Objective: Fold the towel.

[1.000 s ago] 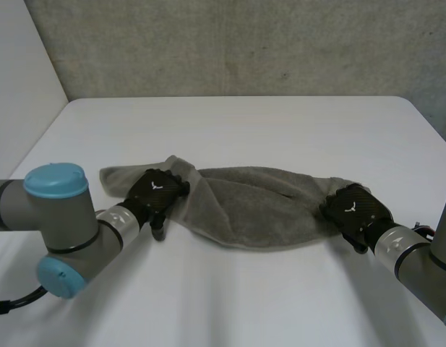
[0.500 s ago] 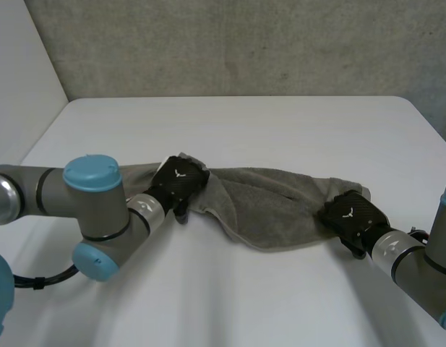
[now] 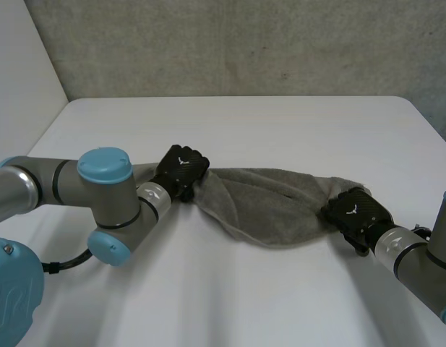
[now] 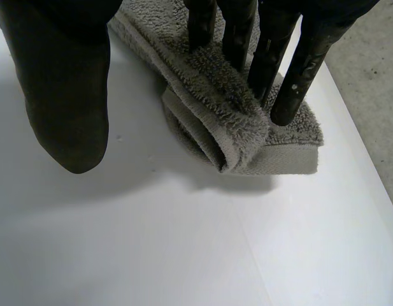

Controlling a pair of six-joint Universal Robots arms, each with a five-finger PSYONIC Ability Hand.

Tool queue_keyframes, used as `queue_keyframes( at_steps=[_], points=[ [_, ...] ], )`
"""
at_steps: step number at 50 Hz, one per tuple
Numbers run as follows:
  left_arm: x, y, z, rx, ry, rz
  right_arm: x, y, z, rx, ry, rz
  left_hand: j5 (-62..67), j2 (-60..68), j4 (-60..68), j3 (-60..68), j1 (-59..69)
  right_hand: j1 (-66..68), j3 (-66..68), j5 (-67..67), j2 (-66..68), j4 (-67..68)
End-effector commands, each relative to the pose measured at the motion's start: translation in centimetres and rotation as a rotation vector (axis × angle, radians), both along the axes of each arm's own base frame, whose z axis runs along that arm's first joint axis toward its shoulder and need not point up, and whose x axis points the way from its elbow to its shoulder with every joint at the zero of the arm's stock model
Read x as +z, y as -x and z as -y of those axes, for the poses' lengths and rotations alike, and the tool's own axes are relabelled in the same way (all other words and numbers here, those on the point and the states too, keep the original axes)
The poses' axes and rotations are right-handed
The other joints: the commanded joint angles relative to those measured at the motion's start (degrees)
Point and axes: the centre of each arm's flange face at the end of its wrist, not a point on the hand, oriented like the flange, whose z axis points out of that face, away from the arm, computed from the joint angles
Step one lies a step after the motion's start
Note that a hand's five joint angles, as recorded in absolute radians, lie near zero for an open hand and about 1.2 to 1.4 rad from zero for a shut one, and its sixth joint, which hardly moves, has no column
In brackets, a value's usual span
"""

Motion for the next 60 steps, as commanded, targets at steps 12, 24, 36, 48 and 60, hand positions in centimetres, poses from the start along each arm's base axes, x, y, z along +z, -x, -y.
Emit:
queue_keyframes(
  at_steps=[12, 24, 36, 48, 60],
  points=[
    [7.4, -3.4, -0.6, 0.13, 0.09, -0.036, 2.7, 0.8, 1.8, -0.098, 0.049, 0.089, 11.29, 20.08, 20.23, 20.37, 20.47, 0.06, 0.19, 0.08, 0.4, 0.24],
    [7.0, -5.9, -5.1, 0.136, 0.009, 0.008, 2.5, 0.4, 2.2, -0.164, -0.039, 0.258, 11.29, 20.08, 20.23, 20.37, 20.47, 33.78, 33.91, 33.79, 34.12, 33.96],
    [6.5, -7.7, -6.8, 0.17, -0.034, 0.03, 1.9, 0.5, 1.5, -0.202, -0.168, 0.322, 11.29, 20.08, 20.23, 20.37, 20.47, -3.61, -3.48, -3.59, -3.27, -3.43],
    [6.5, -9.1, -5.5, 0.233, -0.062, -0.009, 1.8, 0.1, 1.1, -0.14, -0.182, 0.338, 11.29, 20.08, 20.23, 20.37, 20.47, -2.98, -2.85, -2.96, -2.64, -2.79],
    [6.7, -9.2, -5.3, 0.253, -0.113, -0.092, 1.5, -0.5, 3.8, -0.14, -0.116, 0.37, 11.29, 20.08, 20.23, 20.37, 20.47, 51.93, 52.06, 51.95, 52.27, 52.11]
  ],
)
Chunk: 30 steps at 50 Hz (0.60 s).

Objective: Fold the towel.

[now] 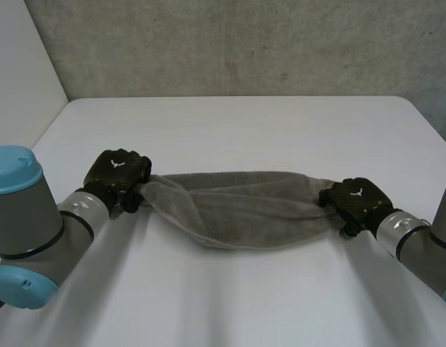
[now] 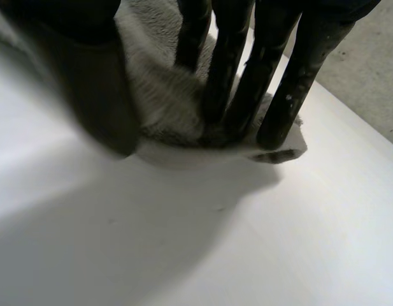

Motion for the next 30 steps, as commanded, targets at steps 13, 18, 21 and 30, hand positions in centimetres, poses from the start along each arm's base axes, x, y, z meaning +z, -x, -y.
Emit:
queue_keyframes(
  at_steps=[13, 18, 21, 30],
  points=[
    [5.4, -0.6, -0.7, 0.016, 0.088, -0.077, 14.3, 0.8, 1.7, -0.081, 0.333, 0.273, -12.19, -4.09, -6.73, -7.9, 1.15, 30.75, 31.93, 31.55, 30.27, 31.81],
    [12.2, -2.2, -2.3, 0.051, 0.213, -0.207, 23.6, 0.9, -2.2, -0.022, 0.455, 0.337, -12.19, -4.09, -6.73, -7.9, 1.15, 30.75, 31.93, 31.55, 30.27, 31.81],
    [13.5, -2.8, -2.5, 0.067, 0.24, -0.241, 25.1, 0.9, -3.0, -0.003, 0.338, 0.321, -12.19, -4.09, -6.73, -7.9, 1.15, 30.75, 31.93, 31.55, 30.27, 31.81],
    [10.4, -4.6, -2.2, 0.14, 0.023, -0.198, 17.6, -0.2, -1.9, 0.114, -0.019, 0.013, -12.19, -4.09, -6.73, -7.9, 1.15, 30.75, 31.93, 31.55, 30.27, 31.81]
  ],
)
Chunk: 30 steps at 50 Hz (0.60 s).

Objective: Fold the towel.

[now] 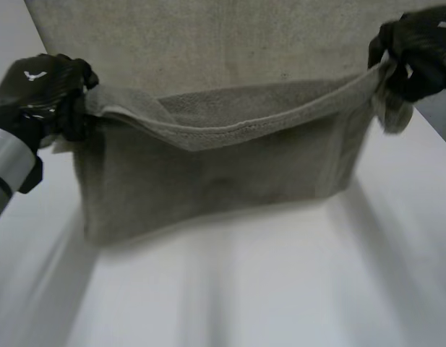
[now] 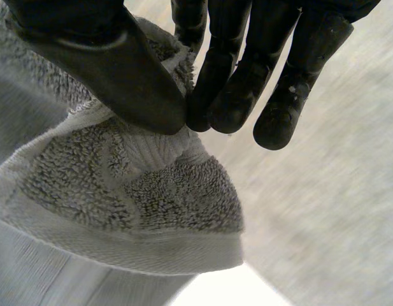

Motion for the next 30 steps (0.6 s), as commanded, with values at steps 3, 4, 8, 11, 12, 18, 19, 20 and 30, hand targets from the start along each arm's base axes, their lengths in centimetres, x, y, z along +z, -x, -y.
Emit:
queue_keyframes(
  at_steps=[3, 4, 8, 11, 12, 18, 19, 20, 30],
  points=[
    [-7.6, 0.1, 1.1, -0.018, -0.382, 0.079, -9.3, -2.1, 0.6, 0.169, -0.336, -0.39, -12.42, -4.68, -6.73, -7.98, 1.15, 7.98, 3.89, 3.67, 5.42, 3.95],
    [-9.0, 0.2, 1.6, -0.026, -0.435, 0.09, -10.5, -2.8, 0.6, 0.187, -0.371, -0.421, -12.42, -4.68, -6.73, -7.98, 1.15, 7.98, 3.89, 3.67, 5.42, 3.95],
    [-10.9, 0.7, 3.4, -0.031, -0.499, 0.105, -11.4, -4.1, 1.1, 0.197, -0.352, -0.458, -12.42, -4.68, -6.73, -7.98, 1.15, 7.98, 3.89, 3.67, 5.42, 3.95],
    [-10.7, 1.2, 5.8, -0.032, -0.477, 0.11, -10.4, -5.3, 2.8, 0.18, -0.216, -0.452, -12.42, -4.68, -6.73, -7.98, 1.15, 7.98, 3.89, 3.67, 5.42, 3.95],
    [-9.6, 1.5, 7.1, -0.032, -0.431, 0.104, -9.2, -6.0, 3.9, 0.166, -0.108, -0.431, -12.42, -4.68, -6.73, -7.98, 1.15, 7.98, 3.89, 3.67, 5.42, 3.95],
    [0.1, 2.7, 10.8, -0.034, -0.076, 0.015, -1.6, -8.8, 7.5, 0.079, 0.514, -0.269, -12.42, -4.68, -6.73, -7.98, 1.15, 7.98, 3.89, 3.67, 5.42, 3.95],
    [0.2, 2.7, 10.8, -0.034, -0.075, 0.015, -1.6, -8.8, 7.5, 0.079, 0.516, -0.269, -12.42, -4.68, -6.73, -7.98, 1.15, 7.98, 3.89, 3.67, 5.42, 3.95],
    [3.2, 3.1, 11.3, -0.038, 0.054, -0.02, 1.6, -9.2, 7.2, 0.047, 0.7, -0.201, -12.42, -4.68, -6.73, -7.98, 1.15, 7.98, 3.89, 3.67, 5.42, 3.95],
    [12.3, 2.3, 9.8, 0.034, 0.433, -0.292, 7.6, -8.4, 4.6, 0.093, 0.876, 0.102, -12.42, -4.68, -6.73, -7.98, 1.15, 7.98, 3.89, 3.67, 5.42, 3.95]
  ],
)
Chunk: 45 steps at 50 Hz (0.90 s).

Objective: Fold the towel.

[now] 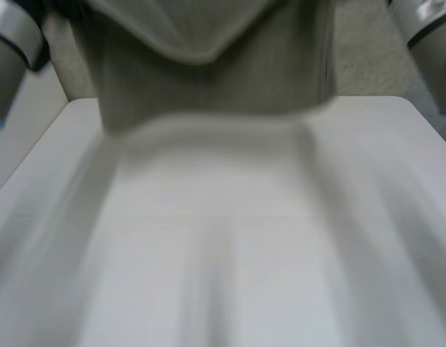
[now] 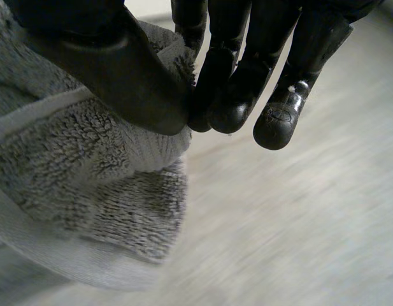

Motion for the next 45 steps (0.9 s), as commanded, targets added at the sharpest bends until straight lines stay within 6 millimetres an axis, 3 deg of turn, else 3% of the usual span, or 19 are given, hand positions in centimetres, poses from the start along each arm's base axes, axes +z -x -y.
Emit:
queue_keyframes(
  at_steps=[1, 5, 7, 10, 12, 13, 15, 16, 17, 18, 19, 20, 21, 23, 26, 33, 34, 39, 45],
  points=[
    [2.3, -0.9, -1.1, 0.027, 0.097, -0.147, 0.2, 0.5, -1.1, 0.147, -0.132, 0.059, -12.71, -5.17, -6.73, -8.17, 1.13, 7.41, 3.89, 3.44, 5.51, 3.95],
    [-1.0, -0.8, -0.9, 0.03, 0.002, -0.115, -2.4, 0.3, -1.1, 0.186, -0.265, -0.032, -13.19, -5.66, -7.21, -8.65, 0.65, 7.41, 3.89, 3.44, 5.51, 3.95],
    [-4.8, -0.9, -0.9, 0.037, -0.107, -0.082, -6.1, -0.2, -0.9, 0.197, -0.379, -0.147, -24.41, -16.87, -18.43, -19.87, -10.57, 7.41, 3.89, 3.44, 5.51, 3.95],
    [-7.0, -1.0, -1.0, 0.036, -0.17, -0.06, -8.1, -0.4, -0.8, 0.192, -0.431, -0.205, -28.5, -20.96, -22.52, -23.96, -14.66, 7.41, 3.89, 3.44, 5.51, 3.95],
    [-11.7, -0.8, -1.6, 0.018, -0.301, -0.017, -11.6, -0.6, -0.8, 0.172, -0.529, -0.305, -34.69, -27.16, -28.72, -30.15, -20.85, 7.41, 3.89, 3.44, 5.51, 3.95],
    [-11.7, -0.8, -1.6, 0.018, -0.301, -0.017, -11.7, -0.6, -0.8, 0.171, -0.53, -0.306, -34.72, -27.19, -28.74, -30.18, -20.88, 7.41, 3.89, 3.44, 5.51, 3.95],
    [-16.7, -0.9, -2.1, 0.004, -0.427, 0.042, -15.9, -0.8, -1.3, 0.165, -0.65, -0.416, -35.06, -27.52, -29.08, -30.52, -21.22, 7.41, 3.89, 3.44, 5.51, 3.95],
    [-16.7, -0.9, -2.1, 0.004, -0.427, 0.042, -15.9, -0.8, -1.3, 0.165, -0.65, -0.416, -35.06, -27.52, -29.08, -30.52, -21.22, 7.41, 3.89, 3.44, 5.51, 3.95],
    [-18.9, -1.0, -2.5, 0.001, -0.479, 0.081, -18.4, -0.7, -1.5, 0.161, -0.712, -0.475, -35.22, -27.69, -29.25, -30.68, -21.38, 7.41, 3.89, 3.44, 5.51, 3.95],
    [-18.9, -1.0, -2.5, 0.001, -0.479, 0.082, -20.9, -0.6, -1.8, 0.161, -0.776, -0.534, -35.22, -27.69, -29.25, -30.69, -21.38, 7.41, 3.89, 3.44, 5.51, 3.95],
    [-20.8, -1.1, -2.9, 0.001, -0.521, 0.124, -21.0, -0.6, -1.8, 0.161, -0.777, -0.534, -35.22, -27.69, -29.25, -30.69, -21.38, 7.41, 3.89, 3.44, 5.51, 3.95],
    [-22.6, -1.3, -3.5, 0.002, -0.565, 0.171, -23.4, -0.4, -2.3, 0.166, -0.836, -0.592, -35.39, -27.86, -29.42, -30.85, -21.55, 7.41, 3.89, 3.44, 5.51, 3.95],
    [-22.6, -1.3, -3.5, 0.002, -0.565, 0.171, -23.4, -0.4, -2.3, 0.166, -0.836, -0.593, -35.39, -27.86, -29.42, -30.85, -21.55, 7.41, 3.89, 3.44, 5.51, 3.95],
    [-25.7, -1.9, -4.5, 0.012, -0.639, 0.263, -27.3, 0.1, -3.4, 0.175, -0.941, -0.678, -37.4, -29.87, -31.43, -32.87, -23.56, 7.41, 3.89, 3.44, 5.51, 3.95],
    [-27.3, -2.2, -5.6, 0.011, -0.67, 0.342, -29.2, 0.5, -3.8, 0.156, -1.004, -0.707, -37.58, -30.05, -31.6, -33.04, -23.74, 7.41, 3.89, 3.44, 5.51, 3.95],
    [-27.3, -2.3, -6.8, 0.005, -0.663, 0.409, -29.3, 1.3, -3.5, 0.083, -1.047, -0.688, -38.08, -30.55, -32.11, -33.54, -24.24, 5.98, 2.45, 2.0, 4.07, 2.51],
    [-26.9, -2.2, -7.0, 0.003, -0.651, 0.407, -28.7, 1.5, -3.4, 0.067, -1.058, -0.663, -39.25, -31.72, -33.27, -34.71, -25.41, -5.86, -9.39, -9.84, -7.77, -9.33],
    [-25.7, -2.3, -7.4, 0.006, -0.621, 0.398, -26.5, 2.0, -3.9, 0.052, -1.104, -0.547, -41.44, -33.91, -35.47, -36.9, -27.6, -29.12, -32.64, -33.1, -31.02, -32.59],
    [-25.6, -2.2, -7.9, 0.001, -0.621, 0.398, -25.5, 2.9, -4.7, 0.034, -1.159, -0.427, -45.49, -37.95, -39.51, -40.95, -31.64, -37.94, -41.47, -41.92, -39.85, -41.41]
  ],
)
